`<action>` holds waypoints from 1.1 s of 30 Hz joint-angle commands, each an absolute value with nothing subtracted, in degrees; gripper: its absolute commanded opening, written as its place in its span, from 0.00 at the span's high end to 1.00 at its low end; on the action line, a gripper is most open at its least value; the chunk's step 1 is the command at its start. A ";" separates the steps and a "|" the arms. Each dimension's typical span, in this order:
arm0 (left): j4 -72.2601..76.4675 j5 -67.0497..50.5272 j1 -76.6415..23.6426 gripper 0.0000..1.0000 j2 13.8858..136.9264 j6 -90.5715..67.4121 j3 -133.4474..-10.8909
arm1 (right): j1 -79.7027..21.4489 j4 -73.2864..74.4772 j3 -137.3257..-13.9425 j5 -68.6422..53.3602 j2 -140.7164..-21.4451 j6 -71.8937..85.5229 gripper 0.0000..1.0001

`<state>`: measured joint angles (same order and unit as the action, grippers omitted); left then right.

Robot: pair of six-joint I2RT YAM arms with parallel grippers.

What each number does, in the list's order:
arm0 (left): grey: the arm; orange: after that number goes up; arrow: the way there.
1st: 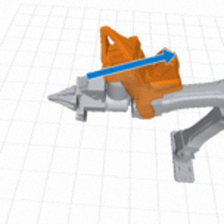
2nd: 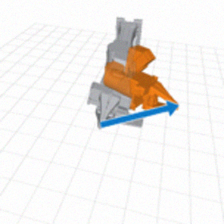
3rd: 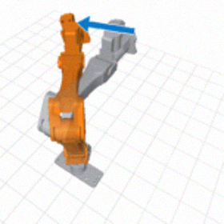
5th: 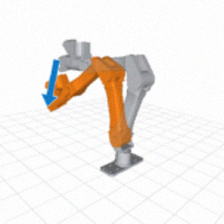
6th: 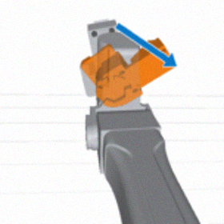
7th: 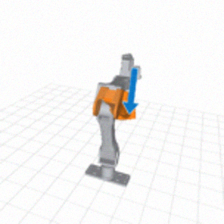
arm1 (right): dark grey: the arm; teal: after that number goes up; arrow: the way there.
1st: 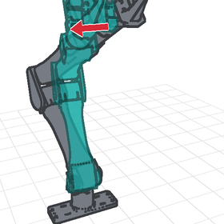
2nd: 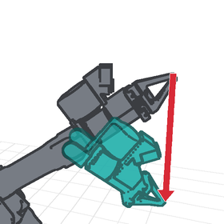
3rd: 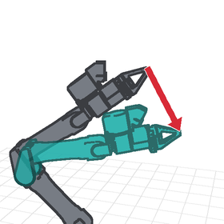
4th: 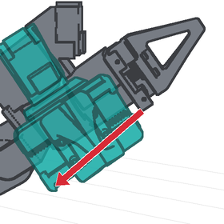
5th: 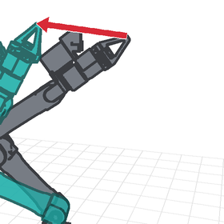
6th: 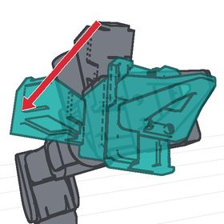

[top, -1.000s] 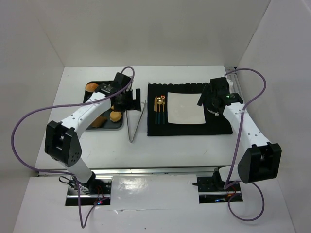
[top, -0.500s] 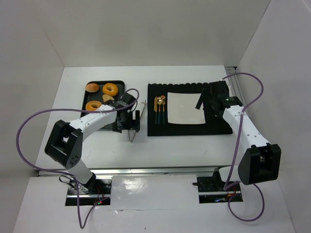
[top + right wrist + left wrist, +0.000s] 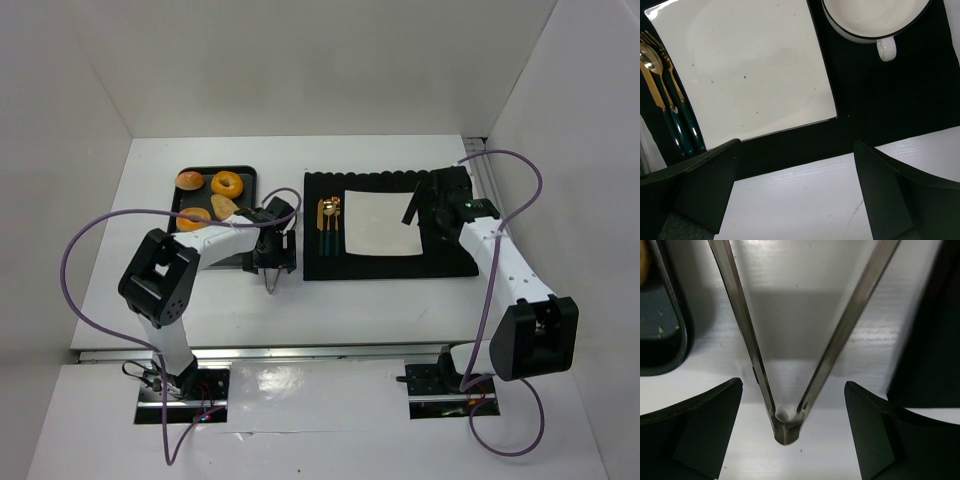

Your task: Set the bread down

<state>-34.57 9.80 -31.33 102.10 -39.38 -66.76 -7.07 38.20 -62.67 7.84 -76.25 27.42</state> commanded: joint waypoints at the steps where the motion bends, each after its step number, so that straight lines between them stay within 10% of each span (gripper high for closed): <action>1: -31.56 12.22 -31.29 0.04 103.88 -40.52 -68.64 | -6.33 35.07 -64.07 7.56 -75.15 27.60 0.00; 13: -28.30 12.49 -29.53 0.08 110.47 -39.29 -74.00 | -6.33 35.07 -64.07 7.56 -76.72 27.60 0.00; 25: -33.39 18.19 -28.21 0.72 103.37 -35.16 -79.62 | -6.33 34.54 -64.60 6.94 -77.78 27.60 0.00; 33: -42.25 18.47 -21.98 0.75 96.42 -30.41 -89.72 | -6.33 34.54 -64.60 6.42 -78.31 27.60 0.00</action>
<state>-37.58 16.84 -24.03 100.49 -32.91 -84.38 -6.81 38.11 -62.67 6.76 -78.02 27.40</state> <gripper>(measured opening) 0.298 0.999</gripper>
